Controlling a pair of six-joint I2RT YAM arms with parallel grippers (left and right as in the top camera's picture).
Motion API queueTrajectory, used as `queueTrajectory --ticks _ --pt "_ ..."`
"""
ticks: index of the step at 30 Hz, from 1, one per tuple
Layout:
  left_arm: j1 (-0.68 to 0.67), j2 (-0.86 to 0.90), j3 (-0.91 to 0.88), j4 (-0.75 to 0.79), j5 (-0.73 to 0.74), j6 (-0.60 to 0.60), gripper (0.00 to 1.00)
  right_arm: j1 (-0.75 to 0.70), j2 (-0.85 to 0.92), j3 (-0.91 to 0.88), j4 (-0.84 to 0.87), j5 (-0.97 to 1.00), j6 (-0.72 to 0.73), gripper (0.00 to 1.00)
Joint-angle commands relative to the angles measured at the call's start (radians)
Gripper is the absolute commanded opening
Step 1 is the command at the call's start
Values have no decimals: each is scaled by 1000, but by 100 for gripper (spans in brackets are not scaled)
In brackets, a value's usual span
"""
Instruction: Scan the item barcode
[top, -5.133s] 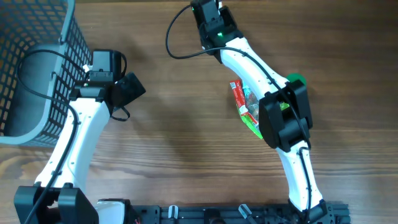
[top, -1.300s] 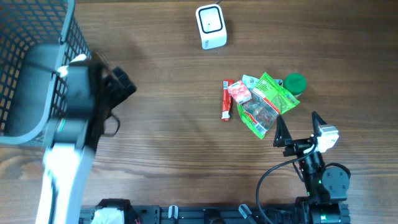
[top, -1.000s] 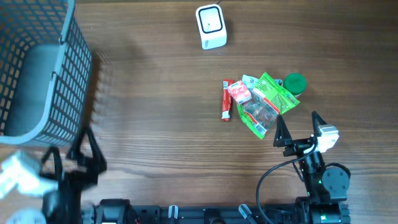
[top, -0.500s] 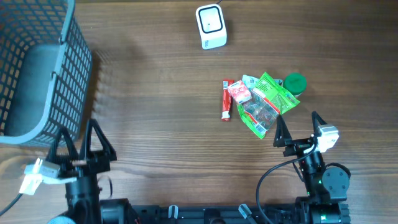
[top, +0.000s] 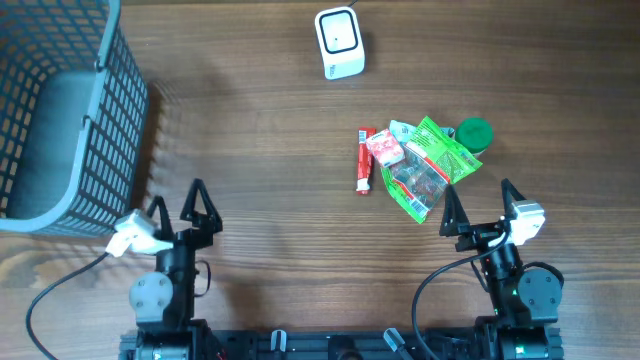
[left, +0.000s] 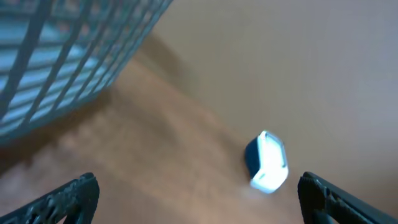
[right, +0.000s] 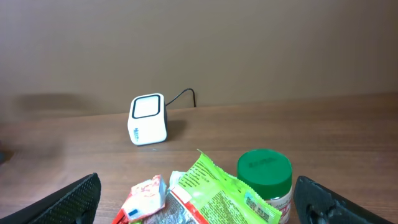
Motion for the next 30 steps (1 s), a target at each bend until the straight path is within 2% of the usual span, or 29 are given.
queueTrajectory --ticks 1,2,3,5,30 --pt "-4 -5 -3 -8 24 216 100 -5 -8 -1 3 -16 -18 100" --pt "-4 -5 -3 -8 31 297 100 -5 -8 -1 3 -16 -18 100" --pt "-4 -5 -3 -12 61 460 100 -5 -8 -1 3 -16 -18 100" --pt "-4 -5 -3 -13 64 542 100 -5 -8 -1 3 -16 -18 100" --pt "-4 -3 -3 -11 64 548 100 -5 -8 -1 3 -16 -18 100"
